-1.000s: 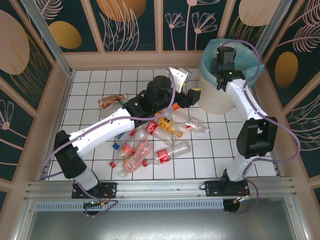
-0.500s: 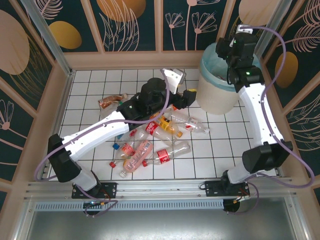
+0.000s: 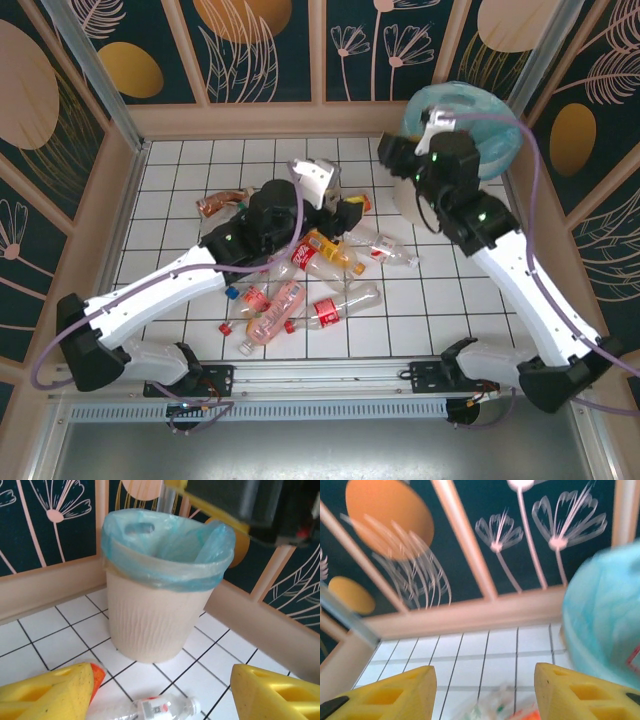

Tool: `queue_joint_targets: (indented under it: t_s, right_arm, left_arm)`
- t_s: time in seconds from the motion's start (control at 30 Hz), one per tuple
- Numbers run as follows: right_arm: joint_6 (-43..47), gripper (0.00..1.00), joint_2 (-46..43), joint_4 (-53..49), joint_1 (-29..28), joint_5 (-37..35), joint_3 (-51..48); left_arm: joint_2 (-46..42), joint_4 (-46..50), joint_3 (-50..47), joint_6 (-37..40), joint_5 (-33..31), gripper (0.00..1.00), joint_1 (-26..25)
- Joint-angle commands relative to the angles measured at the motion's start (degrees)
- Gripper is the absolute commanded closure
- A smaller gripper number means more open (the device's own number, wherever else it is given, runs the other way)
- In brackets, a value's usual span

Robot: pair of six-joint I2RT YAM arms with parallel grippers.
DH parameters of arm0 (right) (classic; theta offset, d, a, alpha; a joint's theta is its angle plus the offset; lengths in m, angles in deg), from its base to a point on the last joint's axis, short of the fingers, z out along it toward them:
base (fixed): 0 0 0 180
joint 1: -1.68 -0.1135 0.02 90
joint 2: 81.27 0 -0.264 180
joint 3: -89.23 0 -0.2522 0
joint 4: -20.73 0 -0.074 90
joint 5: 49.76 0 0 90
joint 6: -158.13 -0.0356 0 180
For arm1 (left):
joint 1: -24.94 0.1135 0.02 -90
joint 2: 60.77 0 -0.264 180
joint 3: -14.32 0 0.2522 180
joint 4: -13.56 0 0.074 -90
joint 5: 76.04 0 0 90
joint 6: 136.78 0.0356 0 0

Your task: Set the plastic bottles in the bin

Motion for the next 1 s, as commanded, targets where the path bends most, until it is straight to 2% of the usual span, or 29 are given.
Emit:
queue_joint_targets:
  t_s: [0.0, 0.2, 0.33, 0.53, 0.77, 0.97]
  right_arm:
    - [-10.7, 0.46, -5.6, 2.3, -1.7, 0.7, -11.0]
    - [-23.0, 0.46, -17.3, 0.5, -1.5, -0.6, -29.7]
    - [-28.4, 0.46, -23.8, 0.3, 0.6, 0.7, -39.0]
    - [-30.8, 0.46, -27.0, 3.0, 13.6, 14.5, -49.8]
    - [-31.3, 0.46, -26.1, 12.3, 29.1, 29.5, -61.0]
    - [-32.8, 0.46, -25.9, 17.8, 35.0, 34.7, -66.1]
  left_arm:
    - [-3.5, -2.2, -7.2, 2.2, 1.9, 0.27, 0.1]
    - [-4.1, -6.8, -17.0, 5.1, 7.6, 0.24, 0.1]
    - [-1.7, -14.1, -21.0, 7.1, 12.8, 0.25, -0.1]
    - [2.2, -23.4, -23.9, 13.9, 14.3, 0.25, -2.4]
    - [7.7, -25.3, -22.3, 19.7, 11.8, 0.25, -5.3]
    - [10.3, -26.0, -21.0, 20.5, 12.0, 0.25, -6.1]
